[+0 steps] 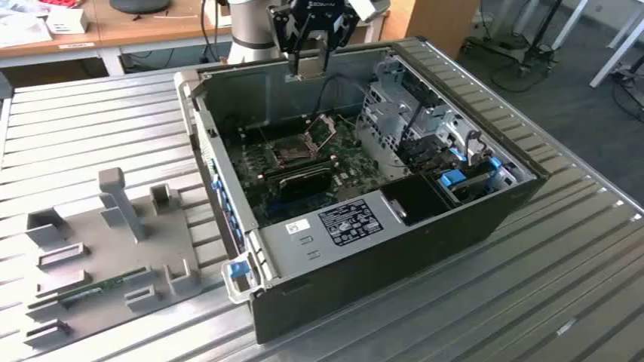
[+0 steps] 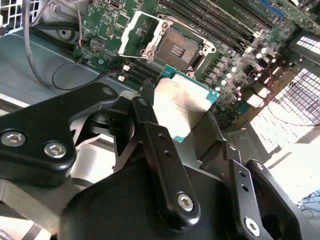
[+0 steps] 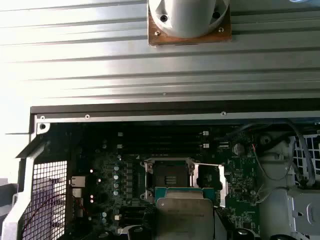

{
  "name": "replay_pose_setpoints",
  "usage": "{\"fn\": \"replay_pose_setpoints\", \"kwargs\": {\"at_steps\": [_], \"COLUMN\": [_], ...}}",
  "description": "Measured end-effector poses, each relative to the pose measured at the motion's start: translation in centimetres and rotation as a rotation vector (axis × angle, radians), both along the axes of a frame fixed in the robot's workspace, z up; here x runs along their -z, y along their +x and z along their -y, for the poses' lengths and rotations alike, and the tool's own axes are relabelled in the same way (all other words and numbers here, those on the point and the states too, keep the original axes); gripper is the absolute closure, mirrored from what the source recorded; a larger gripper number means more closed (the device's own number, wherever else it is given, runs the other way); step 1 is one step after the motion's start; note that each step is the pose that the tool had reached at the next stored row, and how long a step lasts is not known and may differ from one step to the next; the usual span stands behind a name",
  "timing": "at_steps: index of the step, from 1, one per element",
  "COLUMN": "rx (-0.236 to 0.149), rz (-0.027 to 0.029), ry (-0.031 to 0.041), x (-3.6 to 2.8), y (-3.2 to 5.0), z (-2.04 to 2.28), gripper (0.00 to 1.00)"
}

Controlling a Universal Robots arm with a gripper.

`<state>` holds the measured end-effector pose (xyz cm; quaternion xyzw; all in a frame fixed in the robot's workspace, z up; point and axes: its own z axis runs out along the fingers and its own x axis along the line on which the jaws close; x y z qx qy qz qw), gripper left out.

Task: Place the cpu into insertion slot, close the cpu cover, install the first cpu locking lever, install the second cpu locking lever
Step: 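Place the cpu into insertion slot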

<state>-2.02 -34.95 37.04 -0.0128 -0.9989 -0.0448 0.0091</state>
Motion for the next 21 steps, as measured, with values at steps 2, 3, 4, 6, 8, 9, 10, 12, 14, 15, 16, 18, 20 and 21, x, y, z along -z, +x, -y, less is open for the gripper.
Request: {"fn": "replay_pose_setpoints", "kwargs": {"at_steps": [2,3,4,6,8,9,10,12,14,15,16,18,20,21], "rx": [0.000,0.000,0.000,0.000,0.000,0.000,0.000,0.000,0.000,0.000,0.000,0.000,0.000,0.000], "rz": [0.0000,0.0000,0.0000,0.0000,0.0000,0.0001,0.0000,-0.0001,0.0000,0.0000,0.0000,0.0001,0.0000,-0.0001], "ry": [0.0000,0.0000,0.0000,-0.0001,0.0000,0.0001,0.0000,-0.0002,0.0000,-0.0001,0.0000,0.0001,-0.0001,-0.0001], "x": [0.00,0.00,0.00,0.00,0.04,0.06,0.08,0.09,0.10,0.10,0.12,0.21,0.23,0.23], "y": [0.00,0.00,0.00,-0.01,-0.09,-0.13,-0.16,-0.17,-0.18,-0.18,-0.18,-0.18,-0.18,-0.18], "z": [0.00,0.00,0.00,0.00,0.00,0.00,0.00,0.00,0.00,0.00,0.00,0.00,0.00,0.00], "gripper": [0.46,0.46,0.46,0.46,0.46,0.46,0.46,0.46,0.46,0.46,0.46,0.46,0.46,0.46]}}
